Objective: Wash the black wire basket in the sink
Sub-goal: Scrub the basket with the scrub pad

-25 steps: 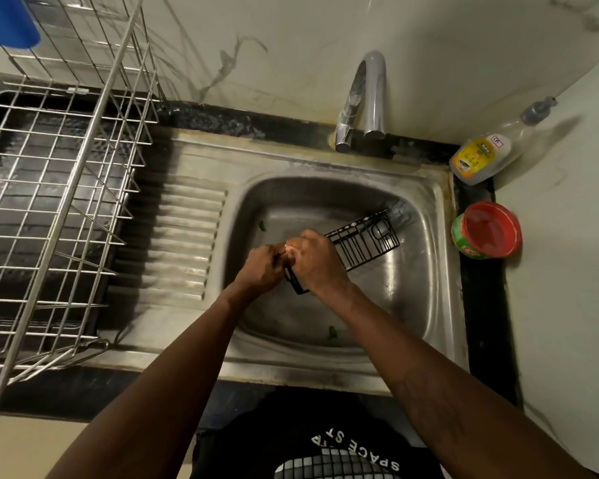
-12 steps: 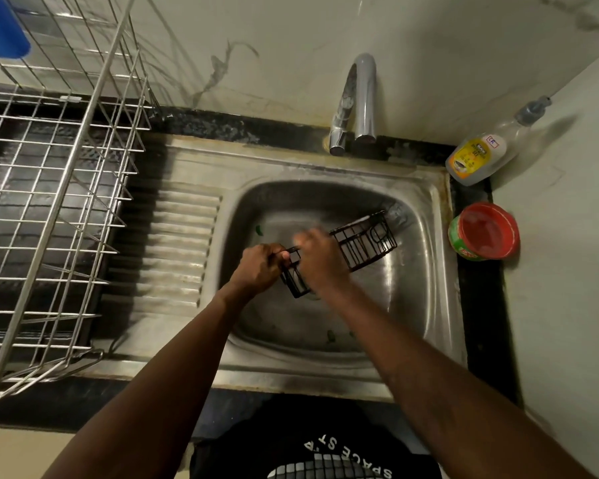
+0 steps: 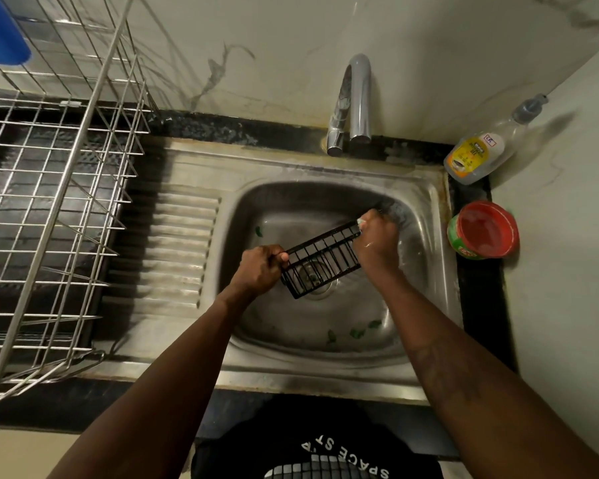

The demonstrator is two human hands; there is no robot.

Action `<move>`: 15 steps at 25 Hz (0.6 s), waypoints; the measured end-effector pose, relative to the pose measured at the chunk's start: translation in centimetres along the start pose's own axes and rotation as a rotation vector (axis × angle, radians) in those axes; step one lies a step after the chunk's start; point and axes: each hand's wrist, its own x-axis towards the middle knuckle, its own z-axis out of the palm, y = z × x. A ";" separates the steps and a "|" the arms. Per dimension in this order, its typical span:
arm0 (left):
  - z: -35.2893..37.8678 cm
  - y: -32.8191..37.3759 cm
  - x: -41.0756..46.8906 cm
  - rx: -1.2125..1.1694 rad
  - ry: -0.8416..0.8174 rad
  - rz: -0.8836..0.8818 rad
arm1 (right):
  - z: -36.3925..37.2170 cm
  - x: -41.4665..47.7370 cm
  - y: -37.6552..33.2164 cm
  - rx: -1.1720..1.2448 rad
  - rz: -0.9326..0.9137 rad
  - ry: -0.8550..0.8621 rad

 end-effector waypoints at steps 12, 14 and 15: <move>-0.2 0.6 -0.5 -0.008 -0.032 -0.011 | 1.0 -4.3 -0.2 -0.021 -0.220 -0.112; -0.2 0.5 -0.5 -0.004 -0.028 -0.014 | -0.5 -1.9 1.8 -0.044 -0.058 -0.037; -0.2 0.5 -0.5 -0.004 -0.023 -0.015 | -0.9 -1.0 2.2 -0.056 -0.005 -0.014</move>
